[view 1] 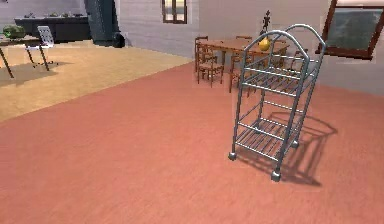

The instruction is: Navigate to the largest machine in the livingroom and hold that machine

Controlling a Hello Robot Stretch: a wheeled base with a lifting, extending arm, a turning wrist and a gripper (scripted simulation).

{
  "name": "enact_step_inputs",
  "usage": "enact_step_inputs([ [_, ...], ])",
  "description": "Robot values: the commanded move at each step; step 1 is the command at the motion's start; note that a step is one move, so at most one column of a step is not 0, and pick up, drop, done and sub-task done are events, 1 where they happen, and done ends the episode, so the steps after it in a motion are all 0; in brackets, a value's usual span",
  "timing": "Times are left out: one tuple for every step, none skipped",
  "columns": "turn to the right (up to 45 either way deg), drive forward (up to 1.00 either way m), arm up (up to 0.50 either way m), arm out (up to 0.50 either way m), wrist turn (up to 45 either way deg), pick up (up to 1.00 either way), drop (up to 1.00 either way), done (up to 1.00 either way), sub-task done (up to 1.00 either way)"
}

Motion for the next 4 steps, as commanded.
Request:
enact_step_inputs([
  [-3.0, 0.00, 0.00, 0.00, 0.0, 0.00, 0.00, 0.00, 0.00],
  [0.0, 1.00, 0.00, 0.00, 0.0, 0.00, 0.00, 0.00, 0.00],
  [0.0, 0.80, 0.00, 0.00, 0.0, 0.00, 0.00, 0.00, 0.00],
  [45.0, 0.00, 0.00, 0.00, 0.0, 0.00, 0.00, 0.00, 0.00],
])
